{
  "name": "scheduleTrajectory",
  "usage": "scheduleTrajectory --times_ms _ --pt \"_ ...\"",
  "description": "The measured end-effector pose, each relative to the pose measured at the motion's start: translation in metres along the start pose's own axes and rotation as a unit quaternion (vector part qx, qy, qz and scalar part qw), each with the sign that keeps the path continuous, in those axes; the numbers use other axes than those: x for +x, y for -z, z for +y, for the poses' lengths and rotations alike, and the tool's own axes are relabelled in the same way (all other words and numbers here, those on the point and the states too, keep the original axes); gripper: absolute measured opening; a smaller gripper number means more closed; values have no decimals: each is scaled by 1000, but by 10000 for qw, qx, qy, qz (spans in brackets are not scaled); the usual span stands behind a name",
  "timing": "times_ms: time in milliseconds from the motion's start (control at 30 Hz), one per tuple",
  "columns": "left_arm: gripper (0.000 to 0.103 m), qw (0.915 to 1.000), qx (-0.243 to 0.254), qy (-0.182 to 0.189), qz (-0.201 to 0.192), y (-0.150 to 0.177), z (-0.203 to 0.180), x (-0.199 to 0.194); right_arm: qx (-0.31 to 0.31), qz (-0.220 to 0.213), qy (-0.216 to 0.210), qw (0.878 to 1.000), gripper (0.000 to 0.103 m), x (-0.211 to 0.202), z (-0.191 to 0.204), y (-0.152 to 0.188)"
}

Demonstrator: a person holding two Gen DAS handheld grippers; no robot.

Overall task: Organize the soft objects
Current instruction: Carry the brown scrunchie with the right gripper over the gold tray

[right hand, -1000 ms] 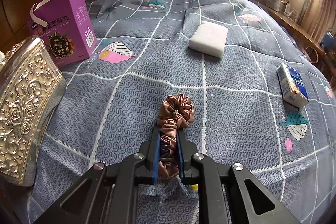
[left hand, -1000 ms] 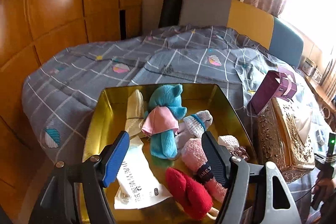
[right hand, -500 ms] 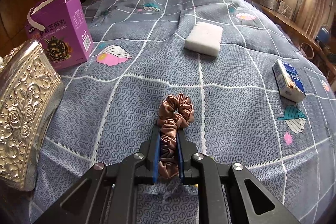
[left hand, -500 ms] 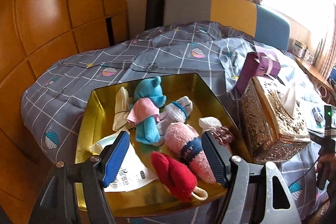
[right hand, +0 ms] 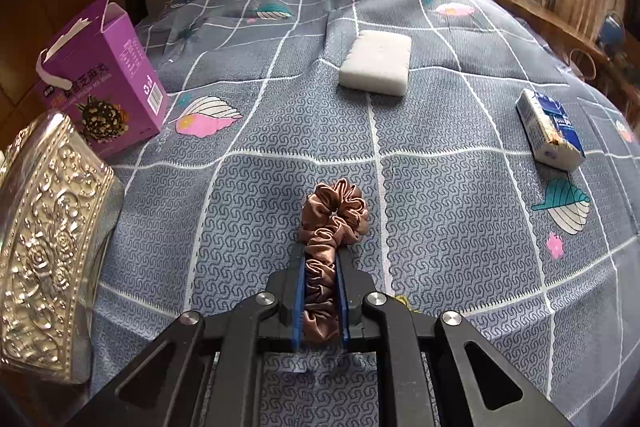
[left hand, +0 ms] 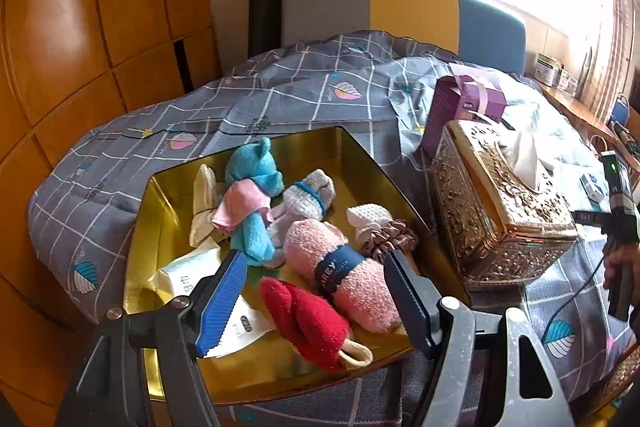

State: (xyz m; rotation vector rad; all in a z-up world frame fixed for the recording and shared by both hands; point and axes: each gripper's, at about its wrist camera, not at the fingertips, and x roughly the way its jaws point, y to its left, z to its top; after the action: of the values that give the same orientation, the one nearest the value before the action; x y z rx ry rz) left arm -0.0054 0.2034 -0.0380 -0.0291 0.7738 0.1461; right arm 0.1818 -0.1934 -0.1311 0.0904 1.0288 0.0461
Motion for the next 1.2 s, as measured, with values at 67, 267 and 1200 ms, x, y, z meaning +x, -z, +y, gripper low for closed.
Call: scheduleTrajectory --times_ms 67,267,1200 --pt "72 10000 -1 61 5 1 0 1 5 96 -22 10000 12 0 0 -8" --pt "72 9998 -8 187 44 5 3 2 168 249 251 9992 12 4 -6 -44" --pt "72 9984 -415 -323 -220 0 41 -15 -3113 -194 -2426 9186 13 -98 297 -34"
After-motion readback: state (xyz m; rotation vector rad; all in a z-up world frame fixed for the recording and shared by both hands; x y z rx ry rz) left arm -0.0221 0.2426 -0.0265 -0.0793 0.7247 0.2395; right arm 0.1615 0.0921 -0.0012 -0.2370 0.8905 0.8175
